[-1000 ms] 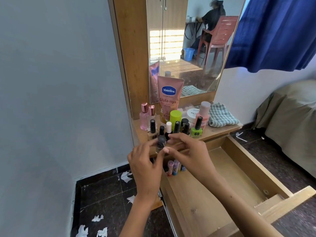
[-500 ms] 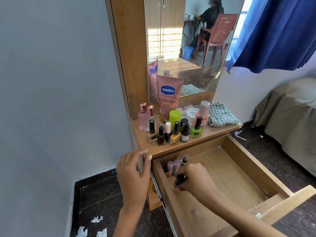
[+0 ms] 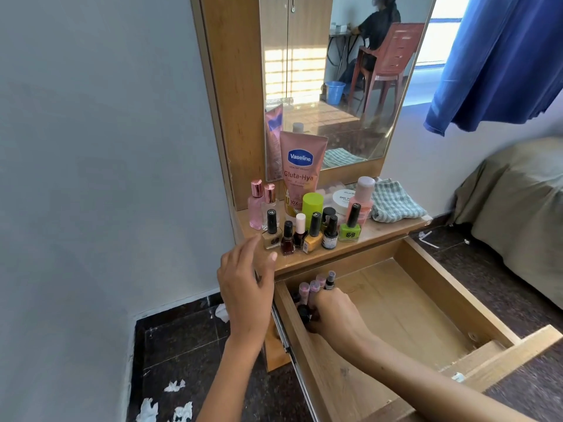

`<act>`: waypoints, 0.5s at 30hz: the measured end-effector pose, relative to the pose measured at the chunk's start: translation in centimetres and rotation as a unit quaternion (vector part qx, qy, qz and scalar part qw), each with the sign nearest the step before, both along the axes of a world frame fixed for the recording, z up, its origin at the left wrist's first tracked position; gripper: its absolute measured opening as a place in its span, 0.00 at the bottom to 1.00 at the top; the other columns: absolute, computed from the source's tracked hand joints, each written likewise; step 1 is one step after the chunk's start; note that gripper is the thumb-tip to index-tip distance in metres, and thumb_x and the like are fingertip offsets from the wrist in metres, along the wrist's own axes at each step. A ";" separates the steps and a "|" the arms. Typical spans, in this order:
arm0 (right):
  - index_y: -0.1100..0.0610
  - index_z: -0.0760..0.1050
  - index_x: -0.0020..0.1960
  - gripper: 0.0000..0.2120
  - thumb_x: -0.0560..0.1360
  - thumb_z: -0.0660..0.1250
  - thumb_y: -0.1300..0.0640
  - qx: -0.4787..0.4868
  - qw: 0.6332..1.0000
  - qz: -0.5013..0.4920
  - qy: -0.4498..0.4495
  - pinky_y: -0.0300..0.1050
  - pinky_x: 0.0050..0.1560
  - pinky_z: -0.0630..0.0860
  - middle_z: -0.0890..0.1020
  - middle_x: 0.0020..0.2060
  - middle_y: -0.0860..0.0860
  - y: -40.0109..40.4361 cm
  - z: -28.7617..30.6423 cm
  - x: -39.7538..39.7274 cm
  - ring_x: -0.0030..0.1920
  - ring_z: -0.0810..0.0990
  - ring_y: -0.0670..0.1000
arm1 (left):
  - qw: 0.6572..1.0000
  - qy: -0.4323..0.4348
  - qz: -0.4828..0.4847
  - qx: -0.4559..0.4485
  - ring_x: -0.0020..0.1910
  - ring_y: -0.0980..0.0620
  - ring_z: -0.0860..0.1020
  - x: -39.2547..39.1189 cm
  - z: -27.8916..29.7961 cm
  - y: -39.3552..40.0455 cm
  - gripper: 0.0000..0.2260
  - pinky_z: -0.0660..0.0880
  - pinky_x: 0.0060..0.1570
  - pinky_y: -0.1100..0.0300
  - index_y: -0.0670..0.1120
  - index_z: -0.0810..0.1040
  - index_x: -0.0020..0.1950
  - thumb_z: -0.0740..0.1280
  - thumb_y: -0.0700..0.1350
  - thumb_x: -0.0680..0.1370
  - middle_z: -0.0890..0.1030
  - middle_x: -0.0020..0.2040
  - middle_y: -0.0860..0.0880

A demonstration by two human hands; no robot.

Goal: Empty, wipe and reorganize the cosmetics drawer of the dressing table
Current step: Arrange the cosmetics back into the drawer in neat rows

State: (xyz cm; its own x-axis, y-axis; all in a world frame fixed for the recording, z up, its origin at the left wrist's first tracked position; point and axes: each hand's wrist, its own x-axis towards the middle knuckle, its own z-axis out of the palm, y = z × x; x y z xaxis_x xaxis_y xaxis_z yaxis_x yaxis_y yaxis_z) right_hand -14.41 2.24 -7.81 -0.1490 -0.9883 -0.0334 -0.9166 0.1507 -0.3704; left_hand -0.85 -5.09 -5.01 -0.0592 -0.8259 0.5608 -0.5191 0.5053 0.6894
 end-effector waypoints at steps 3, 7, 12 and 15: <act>0.51 0.73 0.53 0.15 0.69 0.71 0.61 -0.001 1.000 -0.006 0.009 0.41 0.47 0.73 0.77 0.54 0.52 -0.2 0.2 0.2 0.54 0.79 0.57 | 1.000 -0.013 0.004 0.006 0.60 0.51 0.74 -0.6 0.1 -0.9 0.17 0.69 0.59 0.56 0.45 0.77 0.64 0.70 0.46 0.76 0.79 0.60 0.50; 0.53 0.79 0.48 0.08 0.69 0.72 0.59 0.045 0.998 -0.028 0.026 0.41 0.43 0.72 0.82 0.47 0.51 -0.1 1.2 -0.1 0.50 0.82 0.55 | 0.999 -0.016 0.016 0.022 0.56 0.51 0.75 -1.2 0.1 -1.6 0.15 0.63 0.56 0.61 0.45 0.78 0.61 0.71 0.46 0.75 0.81 0.56 0.51; 0.52 0.82 0.44 0.05 0.69 0.73 0.60 0.035 0.998 -0.053 -0.017 0.41 0.48 0.81 0.85 0.41 0.44 0.6 3.7 -2.0 0.44 0.83 0.43 | 1.000 -0.007 0.009 0.028 0.48 0.51 0.75 -1.3 0.3 -2.2 0.12 0.66 0.49 0.59 0.46 0.78 0.54 0.73 0.46 0.73 0.81 0.47 0.51; 0.50 0.82 0.46 0.06 0.70 0.74 0.58 -0.009 0.995 -0.055 -0.079 0.38 0.49 0.80 0.85 0.39 0.43 1.3 5.5 -2.7 0.41 0.82 0.38 | 1.000 0.004 -0.001 0.027 0.49 0.52 0.74 -0.8 0.1 -1.7 0.12 0.65 0.49 0.59 0.45 0.77 0.54 0.73 0.45 0.73 0.80 0.47 0.53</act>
State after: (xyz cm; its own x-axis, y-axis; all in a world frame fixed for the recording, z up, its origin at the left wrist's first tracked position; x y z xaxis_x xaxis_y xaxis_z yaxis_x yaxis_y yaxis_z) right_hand -17.15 3.51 -2.31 -0.2502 -0.9670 -0.0479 -0.8247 0.2388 -0.5126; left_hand -1.64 -6.81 -4.89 -0.0557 -0.8547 0.5161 -0.5125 0.4681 0.7199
